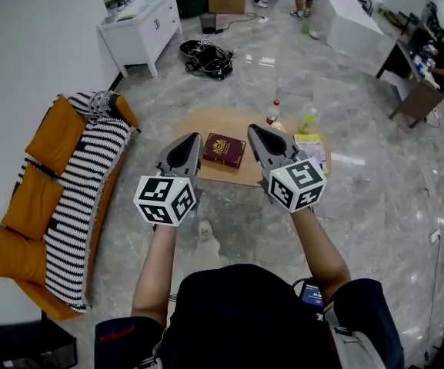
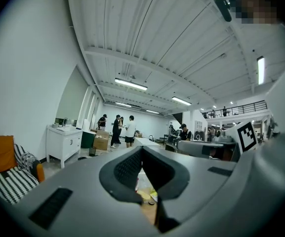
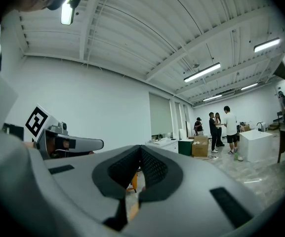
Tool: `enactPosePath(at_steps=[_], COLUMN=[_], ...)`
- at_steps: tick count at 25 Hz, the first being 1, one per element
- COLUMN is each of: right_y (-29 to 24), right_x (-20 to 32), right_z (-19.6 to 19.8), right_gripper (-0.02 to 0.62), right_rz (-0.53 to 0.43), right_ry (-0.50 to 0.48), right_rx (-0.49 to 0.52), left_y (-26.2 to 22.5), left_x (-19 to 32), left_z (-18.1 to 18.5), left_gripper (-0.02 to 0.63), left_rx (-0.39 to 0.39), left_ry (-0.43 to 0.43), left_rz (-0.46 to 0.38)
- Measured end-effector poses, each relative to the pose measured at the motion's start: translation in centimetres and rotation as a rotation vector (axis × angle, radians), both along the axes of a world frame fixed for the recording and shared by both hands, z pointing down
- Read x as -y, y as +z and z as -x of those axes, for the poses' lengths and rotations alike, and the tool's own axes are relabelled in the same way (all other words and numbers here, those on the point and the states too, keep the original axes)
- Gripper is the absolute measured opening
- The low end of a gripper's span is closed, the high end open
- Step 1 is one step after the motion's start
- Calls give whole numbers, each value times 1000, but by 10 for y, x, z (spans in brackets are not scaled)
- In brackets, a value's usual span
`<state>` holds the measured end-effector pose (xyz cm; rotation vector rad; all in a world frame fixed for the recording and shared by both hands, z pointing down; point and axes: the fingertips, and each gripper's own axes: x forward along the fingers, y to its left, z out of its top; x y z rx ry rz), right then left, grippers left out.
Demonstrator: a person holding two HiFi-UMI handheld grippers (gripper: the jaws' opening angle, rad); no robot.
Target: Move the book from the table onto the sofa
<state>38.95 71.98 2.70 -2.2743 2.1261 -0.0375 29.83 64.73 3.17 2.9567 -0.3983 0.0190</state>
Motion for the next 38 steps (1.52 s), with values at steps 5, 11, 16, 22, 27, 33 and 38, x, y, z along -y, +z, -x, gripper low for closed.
enactPosePath(at_steps=[5, 11, 16, 22, 27, 33, 38], right_y=[6, 10, 10, 28, 46, 70, 92], right_x=[55, 122, 176, 224, 256, 277, 277], right_z=[-18, -41, -54, -77, -84, -91, -99], right_gripper=[9, 9, 9, 9, 9, 9, 9], right_rz=[15, 40, 64, 130, 163, 207, 232], right_ry=[-3, 3, 14, 73, 102, 115, 135], right_rx=[15, 10, 12, 24, 46, 63, 96], left_y=[5, 11, 14, 38, 54, 73, 96], left_x=[55, 126, 185, 236, 275, 296, 296], left_z=[-24, -51, -64, -83, -91, -105, -121], left_gripper=[15, 15, 15, 15, 15, 14, 15], left_rx=[2, 9, 15, 66, 65, 88, 126], left_ry=[8, 11, 16, 55, 91, 126, 166], left_rz=[19, 42, 71, 116, 161, 178, 188])
